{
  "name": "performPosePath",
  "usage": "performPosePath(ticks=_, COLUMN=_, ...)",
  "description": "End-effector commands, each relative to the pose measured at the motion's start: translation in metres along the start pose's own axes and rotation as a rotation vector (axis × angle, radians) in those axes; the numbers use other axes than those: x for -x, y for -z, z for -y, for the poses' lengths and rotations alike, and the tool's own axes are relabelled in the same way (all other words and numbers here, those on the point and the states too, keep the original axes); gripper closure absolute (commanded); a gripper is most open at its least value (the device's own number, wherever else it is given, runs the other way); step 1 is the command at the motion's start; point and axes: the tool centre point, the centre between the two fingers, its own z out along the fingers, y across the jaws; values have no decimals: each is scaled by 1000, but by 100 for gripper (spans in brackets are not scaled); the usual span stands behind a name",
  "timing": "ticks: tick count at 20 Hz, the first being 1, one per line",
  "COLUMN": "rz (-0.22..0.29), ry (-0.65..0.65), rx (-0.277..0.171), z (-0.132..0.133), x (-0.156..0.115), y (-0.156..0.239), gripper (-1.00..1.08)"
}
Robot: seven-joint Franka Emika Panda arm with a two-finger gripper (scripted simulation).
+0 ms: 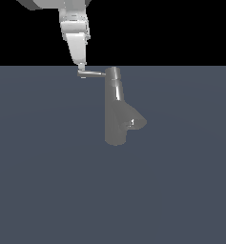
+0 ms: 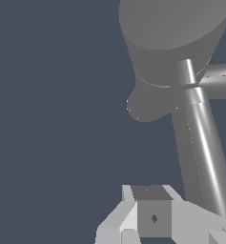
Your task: Turn on the faucet by rotating a designated handle.
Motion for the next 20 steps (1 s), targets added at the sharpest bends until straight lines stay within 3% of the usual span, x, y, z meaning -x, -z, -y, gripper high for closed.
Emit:
performPosePath(ticks=1, rz=0, ry=0, rx=8, z=-8, x=0, y=0, gripper=108)
performPosePath(ticks=20, rz=0, ry=0, rx=8, z=-52, x=-2, y=18, gripper=108)
